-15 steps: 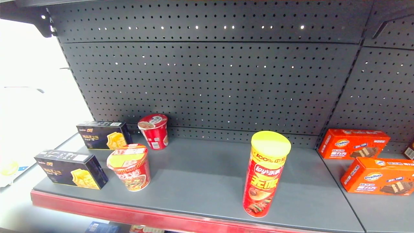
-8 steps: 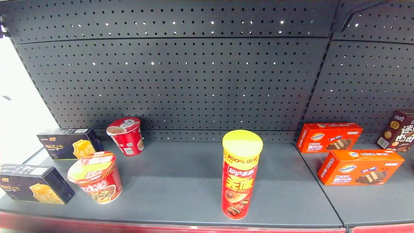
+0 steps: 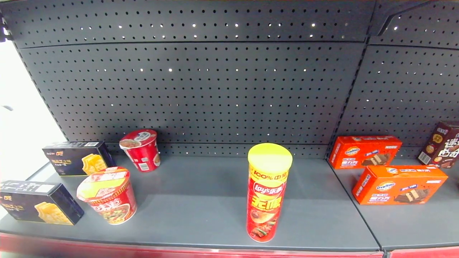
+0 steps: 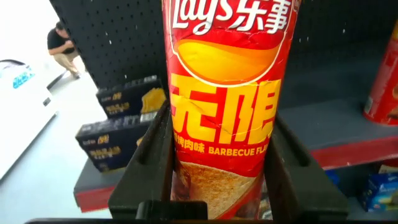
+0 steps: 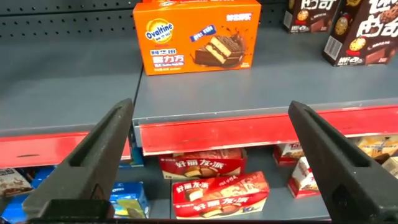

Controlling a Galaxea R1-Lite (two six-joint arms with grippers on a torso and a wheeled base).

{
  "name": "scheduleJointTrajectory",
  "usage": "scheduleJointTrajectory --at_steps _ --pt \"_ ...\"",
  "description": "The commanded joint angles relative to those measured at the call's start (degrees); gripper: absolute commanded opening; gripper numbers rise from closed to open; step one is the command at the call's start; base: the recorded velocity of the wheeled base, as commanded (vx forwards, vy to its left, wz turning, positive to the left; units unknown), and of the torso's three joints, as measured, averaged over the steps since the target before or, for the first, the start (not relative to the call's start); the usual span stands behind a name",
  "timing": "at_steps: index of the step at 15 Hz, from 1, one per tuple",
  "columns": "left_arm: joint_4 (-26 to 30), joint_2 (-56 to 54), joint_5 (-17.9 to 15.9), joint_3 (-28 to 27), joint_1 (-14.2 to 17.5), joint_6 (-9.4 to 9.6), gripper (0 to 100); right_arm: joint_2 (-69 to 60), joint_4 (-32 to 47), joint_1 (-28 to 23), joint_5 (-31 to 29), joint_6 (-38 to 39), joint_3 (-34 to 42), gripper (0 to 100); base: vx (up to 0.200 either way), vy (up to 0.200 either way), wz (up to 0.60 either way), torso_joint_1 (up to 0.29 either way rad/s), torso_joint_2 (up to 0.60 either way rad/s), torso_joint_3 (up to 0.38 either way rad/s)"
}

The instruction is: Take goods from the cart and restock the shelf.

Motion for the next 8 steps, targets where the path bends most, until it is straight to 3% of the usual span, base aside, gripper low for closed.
scheduleJointTrajectory --at_steps 1,3,5,8 --pt "-5.8 12.8 -1.3 -7.1 -1.1 0.04 0 0.2 0.0 0.0 -0.1 -0.2 0.0 100 0.0 0.0 0.0 0.0 0.0 0.0" --pt "-8.8 19.6 -4.9 -8.0 -2.3 -0.13 0 0.2 -0.1 0.0 0.2 0.2 0.0 100 0.0 0.0 0.0 0.0 0.0 0.0" --pt "-15.7 25.7 -6.9 -8.0 -2.7 -0.4 0 0.2 0.0 0.0 2.4 -0.5 0.0 100 0.0 0.0 0.0 0.0 0.0 0.0" --pt "-27.2 35.1 -7.0 -8.7 -4.3 -3.21 0 0.2 0.0 0.0 5.5 -5.7 0.0 100 0.0 0.0 0.0 0.0 0.0 0.0"
